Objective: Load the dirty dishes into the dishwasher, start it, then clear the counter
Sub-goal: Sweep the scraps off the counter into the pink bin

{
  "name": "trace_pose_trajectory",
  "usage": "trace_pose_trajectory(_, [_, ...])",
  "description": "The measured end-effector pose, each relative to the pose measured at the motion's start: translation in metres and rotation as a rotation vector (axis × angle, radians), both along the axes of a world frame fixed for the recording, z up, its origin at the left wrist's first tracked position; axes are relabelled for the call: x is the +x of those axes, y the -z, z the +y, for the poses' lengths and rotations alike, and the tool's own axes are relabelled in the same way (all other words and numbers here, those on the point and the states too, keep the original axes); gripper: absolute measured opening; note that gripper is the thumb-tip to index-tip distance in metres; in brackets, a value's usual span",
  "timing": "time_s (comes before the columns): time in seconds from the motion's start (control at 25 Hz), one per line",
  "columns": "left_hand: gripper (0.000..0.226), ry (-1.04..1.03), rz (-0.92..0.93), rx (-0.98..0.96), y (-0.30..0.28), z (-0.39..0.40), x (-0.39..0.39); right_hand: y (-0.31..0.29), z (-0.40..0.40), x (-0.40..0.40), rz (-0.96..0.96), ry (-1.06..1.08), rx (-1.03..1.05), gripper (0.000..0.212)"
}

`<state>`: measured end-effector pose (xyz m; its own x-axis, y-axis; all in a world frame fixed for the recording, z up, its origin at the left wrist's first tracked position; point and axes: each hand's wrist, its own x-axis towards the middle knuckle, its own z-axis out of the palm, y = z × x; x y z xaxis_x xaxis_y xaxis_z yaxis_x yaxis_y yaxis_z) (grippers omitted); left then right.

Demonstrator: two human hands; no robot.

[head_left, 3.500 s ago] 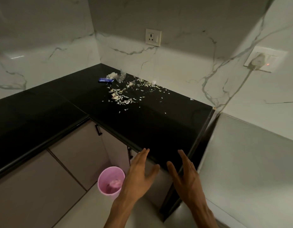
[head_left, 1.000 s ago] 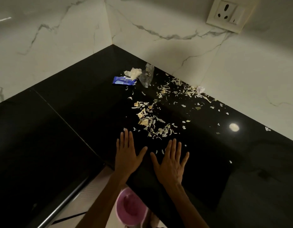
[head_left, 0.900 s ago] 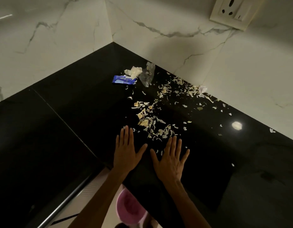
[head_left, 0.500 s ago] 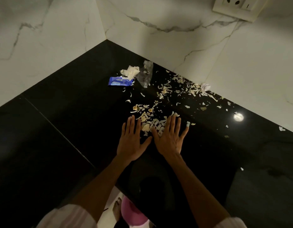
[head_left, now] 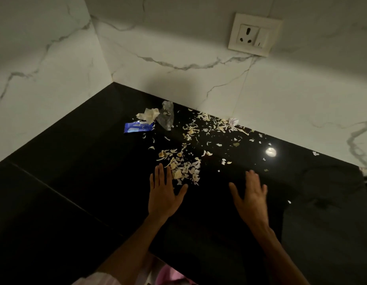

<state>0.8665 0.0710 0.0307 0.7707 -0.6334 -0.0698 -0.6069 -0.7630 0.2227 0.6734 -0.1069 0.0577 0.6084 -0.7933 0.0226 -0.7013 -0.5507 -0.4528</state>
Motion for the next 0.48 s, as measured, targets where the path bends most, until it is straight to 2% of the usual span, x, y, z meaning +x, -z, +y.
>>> trace_pose_trajectory(0.12, [0.097, -0.006, -0.011, -0.031, 0.002, 0.002, -0.001, 0.001, -0.018, -0.07, 0.07, 0.281, 0.003, 0.088])
trace_pose_trajectory(0.24, [0.098, -0.003, -0.033, -0.037, 0.003, 0.001, -0.001, 0.005, -0.026, -0.099, 0.264, 0.445, 0.102, 0.101])
trace_pose_trajectory(0.36, [0.099, -0.003, -0.043, -0.055, 0.004, -0.001, -0.001, 0.01, -0.025, -0.066, 0.378, 0.439, 0.093, 0.096])
trace_pose_trajectory(0.48, [0.099, -0.001, -0.025, -0.037, 0.003, 0.0, -0.003, 0.011, -0.018, -0.011, 0.405, 0.223, 0.037, 0.091])
